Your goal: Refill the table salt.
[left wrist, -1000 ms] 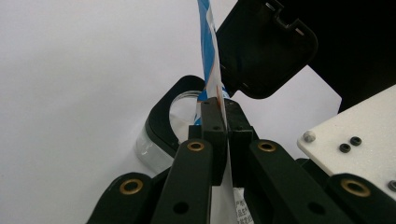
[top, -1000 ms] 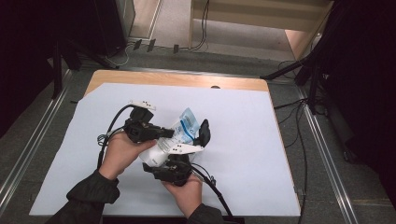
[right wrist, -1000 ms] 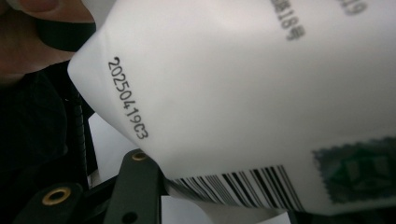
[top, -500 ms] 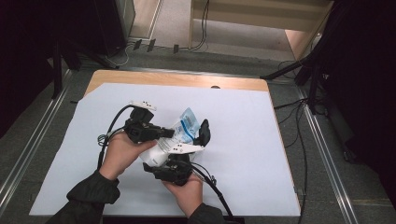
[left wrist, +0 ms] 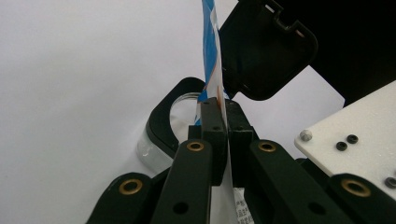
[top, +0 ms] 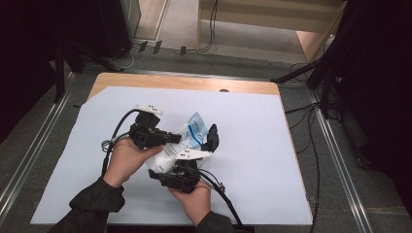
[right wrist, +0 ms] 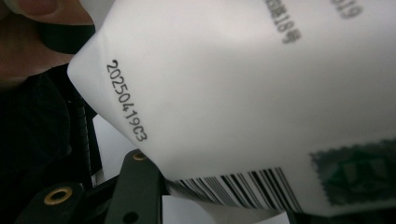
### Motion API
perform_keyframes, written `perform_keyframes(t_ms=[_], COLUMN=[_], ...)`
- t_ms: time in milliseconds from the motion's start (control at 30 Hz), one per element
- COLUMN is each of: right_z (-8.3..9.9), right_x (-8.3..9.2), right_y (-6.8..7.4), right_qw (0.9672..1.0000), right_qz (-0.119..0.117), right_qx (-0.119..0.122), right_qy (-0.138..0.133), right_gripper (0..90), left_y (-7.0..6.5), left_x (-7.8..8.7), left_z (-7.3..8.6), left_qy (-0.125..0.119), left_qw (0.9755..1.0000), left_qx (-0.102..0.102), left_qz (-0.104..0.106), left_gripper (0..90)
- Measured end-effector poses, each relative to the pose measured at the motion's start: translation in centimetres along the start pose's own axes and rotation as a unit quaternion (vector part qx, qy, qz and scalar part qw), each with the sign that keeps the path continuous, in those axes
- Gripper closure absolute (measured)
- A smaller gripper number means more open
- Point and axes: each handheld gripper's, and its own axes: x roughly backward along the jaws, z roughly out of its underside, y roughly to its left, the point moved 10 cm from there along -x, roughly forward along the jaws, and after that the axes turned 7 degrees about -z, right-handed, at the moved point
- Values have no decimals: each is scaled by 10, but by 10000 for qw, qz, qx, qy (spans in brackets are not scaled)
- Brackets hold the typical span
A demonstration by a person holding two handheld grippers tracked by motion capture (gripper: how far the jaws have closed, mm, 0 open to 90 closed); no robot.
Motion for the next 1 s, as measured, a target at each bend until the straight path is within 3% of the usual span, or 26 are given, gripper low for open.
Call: perform_keyframes(t_ms=[1000], right_z=[-3], right_x=[2], right_y=[4], right_qw=[9997], right_qz=[-144], right_qx=[-190], right_qy=[-106], right_gripper=[627], left_y=[-3], left_x=[1], left_z=[-3], left_qy=[-16], left_qw=[10000], left_qx=[-21], left_qz=[4], left_gripper=[900])
